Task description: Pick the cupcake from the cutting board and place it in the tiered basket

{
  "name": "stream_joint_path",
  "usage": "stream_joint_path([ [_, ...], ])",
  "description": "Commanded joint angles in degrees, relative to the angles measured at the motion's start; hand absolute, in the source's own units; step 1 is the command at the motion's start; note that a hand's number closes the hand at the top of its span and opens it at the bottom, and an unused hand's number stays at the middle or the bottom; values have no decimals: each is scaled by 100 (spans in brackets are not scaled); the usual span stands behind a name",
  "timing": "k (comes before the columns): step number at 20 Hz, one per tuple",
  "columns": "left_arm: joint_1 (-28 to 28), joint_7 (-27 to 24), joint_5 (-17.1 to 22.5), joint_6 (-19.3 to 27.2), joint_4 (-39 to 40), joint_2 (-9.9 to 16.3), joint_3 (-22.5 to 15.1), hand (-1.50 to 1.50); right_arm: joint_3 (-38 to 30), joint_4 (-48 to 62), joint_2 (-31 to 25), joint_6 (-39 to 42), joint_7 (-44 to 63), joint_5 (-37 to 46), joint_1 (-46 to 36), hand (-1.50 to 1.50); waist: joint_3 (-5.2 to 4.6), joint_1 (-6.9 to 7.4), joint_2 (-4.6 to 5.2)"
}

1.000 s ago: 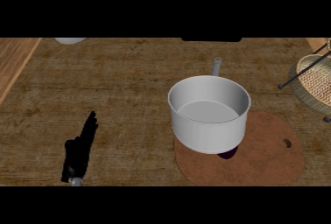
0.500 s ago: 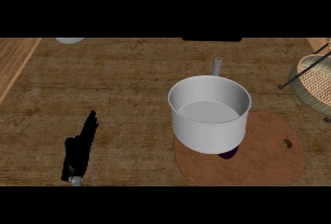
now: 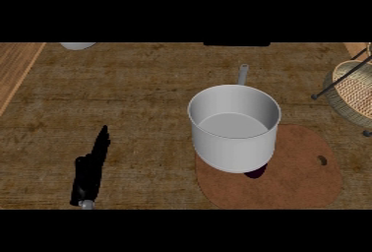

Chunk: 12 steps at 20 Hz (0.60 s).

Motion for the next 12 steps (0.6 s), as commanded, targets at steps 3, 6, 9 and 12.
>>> stream_joint_path([
  [3, 158, 51, 45, -72, -213, 54, -2, 0, -515, -19, -765, -756, 79, -260, 84, -150, -6, -69, -30],
  [6, 162, 164, 136, -108, -315, 164, 137, 0, -853, 90, -1043, -994, 63, -467, 600, -150, -5, -156, -57],
  [9, 60, 68, -18, 99, -68, -56, 32, 0, -1193, 257, -1660, -566, 70, -744, 990, -150, -4, -204, -46],
  [12, 109, 49, 45, 50, -35, 1, 114, 0, -1570, 468, -2134, -34, -3, -1066, 1665, -150, -4, -244, -57],
])
